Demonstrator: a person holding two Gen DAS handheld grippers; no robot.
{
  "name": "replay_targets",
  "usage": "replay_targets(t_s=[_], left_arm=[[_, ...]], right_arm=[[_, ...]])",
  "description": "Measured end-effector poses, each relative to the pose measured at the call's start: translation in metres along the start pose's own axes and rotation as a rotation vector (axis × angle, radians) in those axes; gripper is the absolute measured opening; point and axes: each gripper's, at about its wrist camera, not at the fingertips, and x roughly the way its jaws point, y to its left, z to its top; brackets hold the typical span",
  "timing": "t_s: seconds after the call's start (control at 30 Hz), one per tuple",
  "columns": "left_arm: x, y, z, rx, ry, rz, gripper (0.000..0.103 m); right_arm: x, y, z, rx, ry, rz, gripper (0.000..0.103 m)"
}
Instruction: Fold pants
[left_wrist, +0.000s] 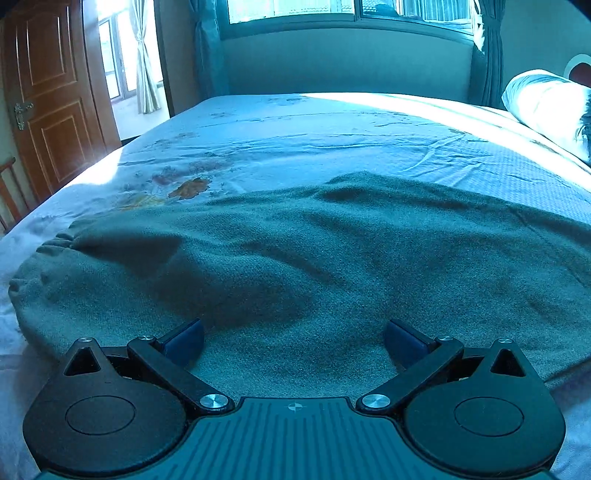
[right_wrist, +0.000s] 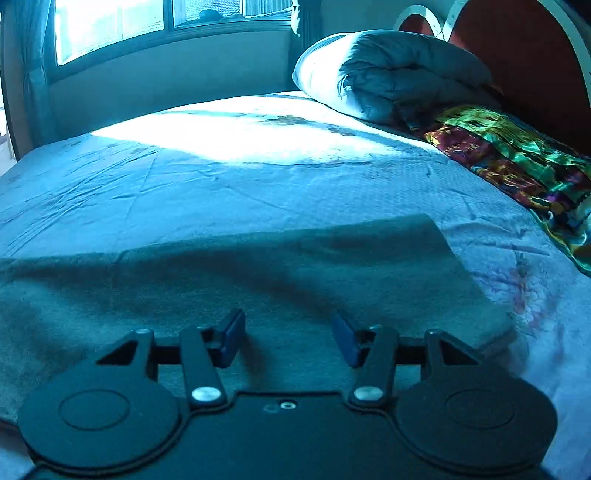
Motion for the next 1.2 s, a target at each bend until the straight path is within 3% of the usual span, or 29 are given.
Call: replay_targets(t_s=[0.13, 0.2, 0.33, 0.43, 0.53, 0.57, 0.67, 0.8, 0.87, 0.9, 0.97, 1.0, 1.03, 1.07, 1.1, 1.2], left_arm=[[-0.005, 0.01, 0.005, 0.008, -0.029, 0.025, 0.103], [-0.007, 0.03, 0.01, -0.01, -0.043, 0.066, 0.103], [-0.01, 0.102, 0.016, -0.069, -0.044, 0.181, 0.103], [-0.013, 0.158, 0.016, -0.14, -0.034, 0.279, 0.103], [-0.007, 0.208, 0.012, -0.226, 0.003, 0.37, 0.103], [-0.003, 0.225, 0.009, -0.277, 0.014, 0.343, 0.103], [0.012, 0.241, 0.001, -0.384, 0.039, 0.257, 0.103], [0.022, 0.251, -0.016, -0.514, 0.044, 0.184, 0.101], [0.023, 0.251, -0.025, -0.532, 0.034, 0.155, 0.099], [0.023, 0.251, -0.026, -0.527, 0.028, 0.147, 0.095], [0.022, 0.25, -0.027, -0.536, 0.01, 0.087, 0.073], [0.023, 0.249, -0.026, -0.549, 0.006, 0.05, 0.052], [0.022, 0.245, -0.023, -0.536, 0.005, 0.068, 0.052], [0.022, 0.24, -0.02, -0.505, 0.002, 0.083, 0.051], [0.023, 0.236, -0.018, -0.48, -0.001, 0.097, 0.051], [0.017, 0.239, -0.019, -0.516, -0.024, 0.097, 0.048]], right_arm=[[-0.017, 0.029, 0.003, -0.04, -0.036, 0.124, 0.049], [-0.013, 0.063, 0.017, -0.064, -0.02, 0.283, 0.05], [0.002, 0.163, 0.046, -0.168, 0.011, 0.53, 0.049], [0.021, 0.242, 0.062, -0.254, 0.026, 0.614, 0.048], [0.049, 0.315, 0.068, -0.333, 0.067, 0.646, 0.042], [0.057, 0.33, 0.069, -0.351, 0.076, 0.654, 0.037], [0.081, 0.368, 0.07, -0.388, 0.106, 0.65, 0.034], [0.108, 0.387, 0.067, -0.461, 0.191, 0.648, 0.035], [0.118, 0.39, 0.063, -0.506, 0.226, 0.631, 0.037], [0.121, 0.39, 0.061, -0.512, 0.234, 0.641, 0.037], [0.118, 0.388, 0.059, -0.518, 0.234, 0.661, 0.035], [0.116, 0.39, 0.058, -0.53, 0.226, 0.664, 0.031], [0.114, 0.392, 0.056, -0.545, 0.22, 0.668, 0.025], [0.112, 0.394, 0.054, -0.561, 0.224, 0.677, 0.007], [0.108, 0.397, 0.052, -0.58, 0.215, 0.669, 0.001], [0.098, 0.402, 0.052, -0.626, 0.165, 0.622, 0.0]])
